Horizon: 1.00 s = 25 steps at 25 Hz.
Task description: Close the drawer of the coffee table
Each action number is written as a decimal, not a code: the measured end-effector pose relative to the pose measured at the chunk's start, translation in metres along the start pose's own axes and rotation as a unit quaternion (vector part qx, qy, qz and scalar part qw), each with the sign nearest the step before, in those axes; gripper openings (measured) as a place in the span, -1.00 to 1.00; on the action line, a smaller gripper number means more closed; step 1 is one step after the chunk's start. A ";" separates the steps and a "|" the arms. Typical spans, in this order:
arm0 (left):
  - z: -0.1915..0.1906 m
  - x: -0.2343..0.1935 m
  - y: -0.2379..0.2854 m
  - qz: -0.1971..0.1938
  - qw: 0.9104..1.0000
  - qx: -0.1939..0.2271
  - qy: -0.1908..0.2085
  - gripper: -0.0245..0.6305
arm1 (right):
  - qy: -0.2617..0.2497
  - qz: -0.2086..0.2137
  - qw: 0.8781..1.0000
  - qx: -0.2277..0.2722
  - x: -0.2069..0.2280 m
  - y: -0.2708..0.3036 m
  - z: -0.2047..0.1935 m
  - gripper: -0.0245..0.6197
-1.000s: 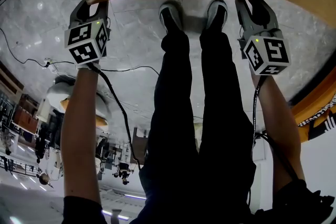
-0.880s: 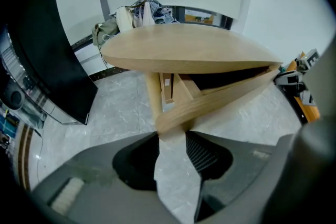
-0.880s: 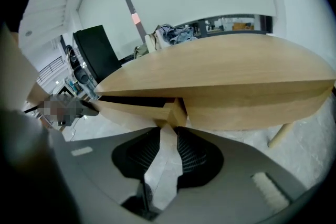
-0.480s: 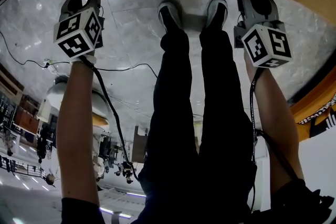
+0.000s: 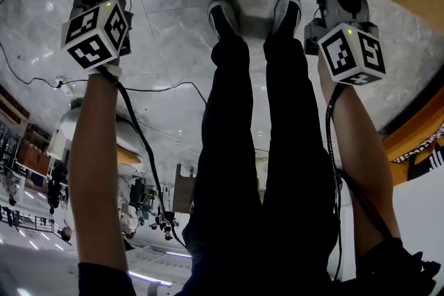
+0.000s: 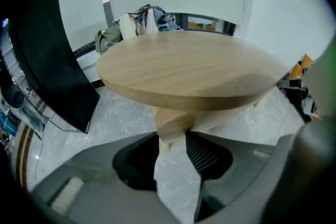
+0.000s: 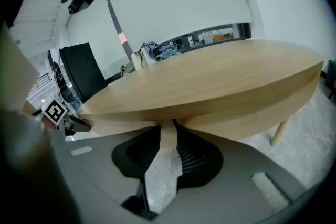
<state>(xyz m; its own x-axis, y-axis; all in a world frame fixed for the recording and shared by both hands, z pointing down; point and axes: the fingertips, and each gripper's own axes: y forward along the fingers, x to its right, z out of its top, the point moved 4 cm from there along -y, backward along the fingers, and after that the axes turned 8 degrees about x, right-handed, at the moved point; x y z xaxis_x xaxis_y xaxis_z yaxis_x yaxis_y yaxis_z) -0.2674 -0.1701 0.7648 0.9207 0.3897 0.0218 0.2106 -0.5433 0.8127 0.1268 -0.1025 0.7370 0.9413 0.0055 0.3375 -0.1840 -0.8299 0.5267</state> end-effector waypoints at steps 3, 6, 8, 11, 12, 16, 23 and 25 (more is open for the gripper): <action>0.000 -0.002 0.000 -0.003 1.000 0.000 0.008 -0.42 | 0.006 0.002 1.000 0.002 -0.001 0.001 -0.002 -0.60; 0.000 -0.003 0.001 -0.001 1.000 0.006 0.008 -0.42 | 0.001 0.004 1.000 0.001 -0.001 0.001 -0.002 -0.60; 0.000 -0.002 0.001 0.002 1.000 0.010 0.007 -0.42 | 0.001 0.006 1.000 -0.001 -0.002 0.001 -0.001 -0.60; -0.001 -0.002 0.000 0.004 1.000 0.011 0.007 -0.42 | 0.006 0.013 1.000 -0.009 -0.004 0.000 0.001 -0.55; -0.001 -0.003 0.000 0.005 1.000 0.009 0.004 -0.42 | 0.008 0.016 1.000 -0.013 -0.006 0.000 0.002 -0.55; -0.006 -0.002 -0.003 0.008 1.000 -0.008 -0.006 -0.42 | 0.000 0.021 0.999 -0.032 -0.006 -0.009 0.002 -0.55; -0.028 0.009 -0.043 0.043 0.998 -0.032 -0.040 -0.42 | -0.032 0.053 0.994 -0.085 -0.019 -0.041 0.003 -0.58; -0.018 0.024 -0.071 0.044 0.997 -0.020 -0.056 -0.42 | -0.035 0.076 0.992 -0.091 -0.033 -0.059 0.017 -0.61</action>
<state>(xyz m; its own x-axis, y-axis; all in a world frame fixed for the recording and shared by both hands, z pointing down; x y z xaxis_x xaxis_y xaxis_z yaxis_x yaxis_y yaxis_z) -0.2662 -0.1087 0.7184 0.9666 0.2542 0.0311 0.1154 -0.5409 0.8331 0.1111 -0.0633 0.6815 0.9151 -0.1567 0.3716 -0.3676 -0.7030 0.6088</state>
